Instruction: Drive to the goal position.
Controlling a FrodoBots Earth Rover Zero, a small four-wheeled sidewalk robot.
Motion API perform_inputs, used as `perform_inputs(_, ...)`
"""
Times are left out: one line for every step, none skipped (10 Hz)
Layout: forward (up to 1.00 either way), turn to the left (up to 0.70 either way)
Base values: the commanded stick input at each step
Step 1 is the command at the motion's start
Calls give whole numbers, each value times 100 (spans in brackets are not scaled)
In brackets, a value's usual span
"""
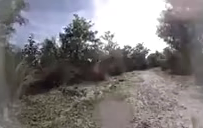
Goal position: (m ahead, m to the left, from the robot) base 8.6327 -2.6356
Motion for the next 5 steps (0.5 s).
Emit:
perform_inputs(83,-33)
perform_inputs(83,-33)
perform_inputs(83,-33)
perform_inputs(83,-33)
perform_inputs(83,-33)
